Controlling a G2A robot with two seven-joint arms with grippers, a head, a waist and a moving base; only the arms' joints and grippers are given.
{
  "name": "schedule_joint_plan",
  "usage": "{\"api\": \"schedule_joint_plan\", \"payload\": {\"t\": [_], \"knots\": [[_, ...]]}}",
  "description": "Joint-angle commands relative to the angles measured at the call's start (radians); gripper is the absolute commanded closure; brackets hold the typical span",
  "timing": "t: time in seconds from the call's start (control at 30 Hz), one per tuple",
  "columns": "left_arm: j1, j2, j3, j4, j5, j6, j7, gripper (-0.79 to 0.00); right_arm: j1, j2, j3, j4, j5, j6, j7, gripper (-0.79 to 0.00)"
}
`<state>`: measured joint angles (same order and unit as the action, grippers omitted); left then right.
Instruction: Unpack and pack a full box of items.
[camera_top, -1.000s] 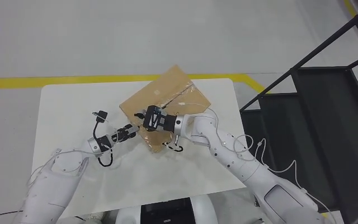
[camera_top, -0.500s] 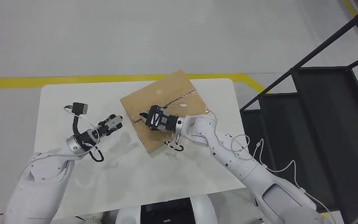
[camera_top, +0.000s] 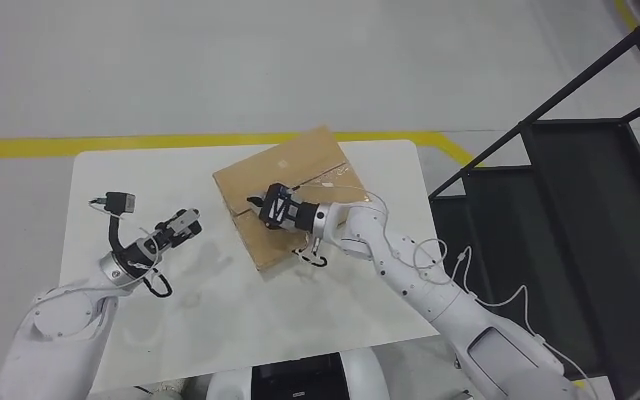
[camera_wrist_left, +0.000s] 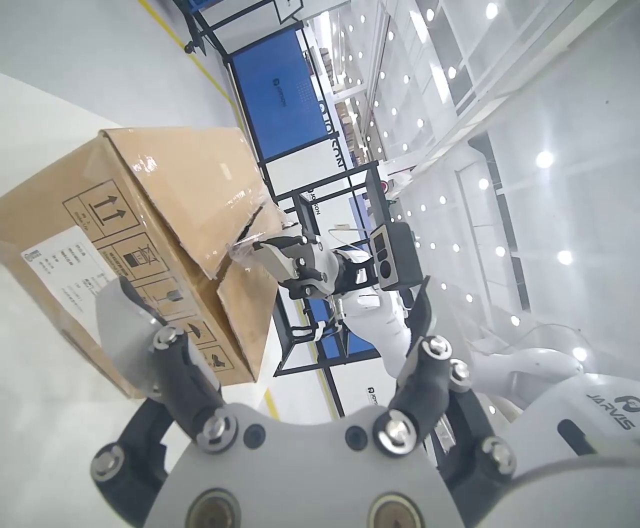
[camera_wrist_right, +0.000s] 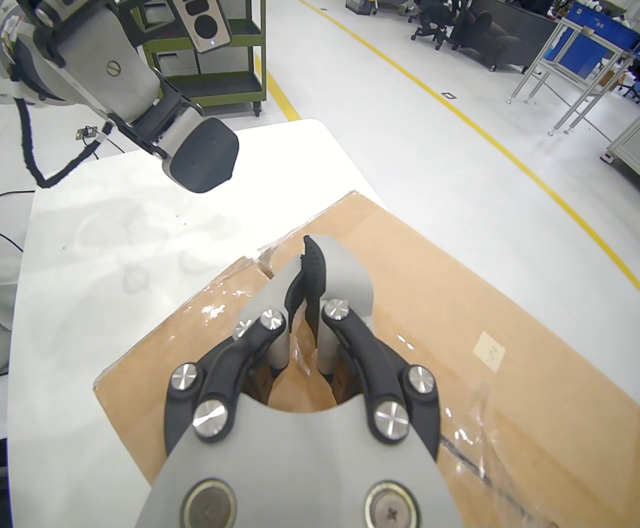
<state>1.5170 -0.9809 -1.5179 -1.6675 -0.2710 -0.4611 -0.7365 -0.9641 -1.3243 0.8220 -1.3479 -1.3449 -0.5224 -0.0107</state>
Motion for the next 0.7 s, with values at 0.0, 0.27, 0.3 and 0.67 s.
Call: {"api": "schedule_joint_plan", "payload": {"t": [0.0, 0.27, 0.3, 0.67], "knots": [[0.008, 0.001, -0.009, -0.003, -0.002, 0.003, -0.001, -0.785, 0.004, -0.004, -0.004, 0.009, 0.013, -0.003, 0.015, -0.785], [0.026, 0.004, -0.039, -0.008, -0.011, 0.018, -0.015, -0.785, 0.013, -0.011, -0.003, 0.012, 0.056, -0.038, 0.030, -0.785], [0.028, 0.005, -0.042, -0.008, -0.013, 0.020, -0.020, -0.785, 0.014, -0.010, -0.001, 0.007, 0.061, -0.052, 0.033, -0.785], [0.030, 0.008, -0.038, -0.006, -0.043, 0.058, -0.105, -0.785, 0.046, -0.014, 0.035, 0.016, 0.293, -0.262, 0.002, -0.785]]}}
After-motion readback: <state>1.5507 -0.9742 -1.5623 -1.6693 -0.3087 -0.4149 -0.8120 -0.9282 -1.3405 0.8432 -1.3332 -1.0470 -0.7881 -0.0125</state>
